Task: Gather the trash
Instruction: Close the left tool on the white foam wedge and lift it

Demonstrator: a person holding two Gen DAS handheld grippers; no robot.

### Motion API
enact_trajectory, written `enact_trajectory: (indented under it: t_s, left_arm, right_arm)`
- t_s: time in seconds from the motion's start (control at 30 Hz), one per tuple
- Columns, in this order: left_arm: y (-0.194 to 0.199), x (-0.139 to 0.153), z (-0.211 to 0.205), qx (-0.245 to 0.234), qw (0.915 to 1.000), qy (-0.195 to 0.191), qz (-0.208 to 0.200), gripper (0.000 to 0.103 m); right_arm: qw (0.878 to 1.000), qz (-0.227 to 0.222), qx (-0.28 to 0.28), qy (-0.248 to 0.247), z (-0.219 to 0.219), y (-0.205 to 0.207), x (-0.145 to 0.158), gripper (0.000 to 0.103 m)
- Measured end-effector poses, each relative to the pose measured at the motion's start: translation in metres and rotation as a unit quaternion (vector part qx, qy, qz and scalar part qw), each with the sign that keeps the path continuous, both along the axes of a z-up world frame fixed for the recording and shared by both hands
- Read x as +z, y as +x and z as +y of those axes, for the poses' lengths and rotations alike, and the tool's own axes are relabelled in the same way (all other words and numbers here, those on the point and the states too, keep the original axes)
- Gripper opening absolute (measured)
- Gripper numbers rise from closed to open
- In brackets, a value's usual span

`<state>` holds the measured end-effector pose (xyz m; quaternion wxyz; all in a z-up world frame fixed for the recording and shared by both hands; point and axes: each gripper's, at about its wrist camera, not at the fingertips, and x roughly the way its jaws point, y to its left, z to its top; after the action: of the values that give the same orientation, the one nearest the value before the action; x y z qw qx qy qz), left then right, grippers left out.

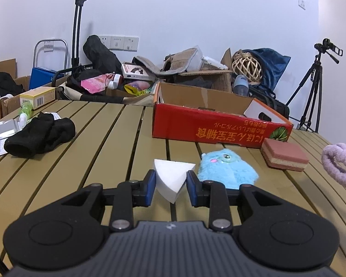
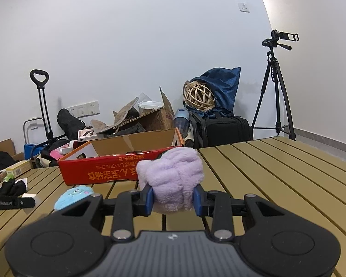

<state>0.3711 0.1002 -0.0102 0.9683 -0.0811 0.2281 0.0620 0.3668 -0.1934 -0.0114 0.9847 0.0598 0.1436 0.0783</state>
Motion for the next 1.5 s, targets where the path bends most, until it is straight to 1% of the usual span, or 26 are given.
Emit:
enact_trajectory:
  t_s: [0.47, 0.67, 0.87, 1.1, 1.5]
  left_arm:
    - [-0.044, 0.016, -0.016, -0.013, 0.9991, -0.004, -0.040, 0.029]
    - [-0.062, 0.019, -0.026, -0.023, 0.9985, -0.001, -0.050, 0.029]
    - [-0.079, 0.017, -0.035, -0.032, 0.9982, 0.007, -0.051, 0.029]
    - [-0.101, 0.012, -0.042, -0.038, 0.9981, 0.004, -0.049, 0.029]
    - [-0.148, -0.004, -0.048, -0.052, 0.9982, 0.003, -0.030, 0.029]
  right_arm:
    - [0.999, -0.026, 0.024, -0.026, 0.005, -0.031, 0.002, 0.032]
    - [0.998, -0.036, 0.038, -0.037, 0.006, -0.048, 0.003, 0.032]
    - [0.997, -0.040, 0.052, -0.040, 0.006, -0.064, 0.002, 0.032]
    - [0.996, -0.037, 0.066, -0.037, 0.005, -0.082, -0.003, 0.032]
    - [0.995, -0.023, 0.090, -0.024, -0.004, -0.128, -0.018, 0.032]
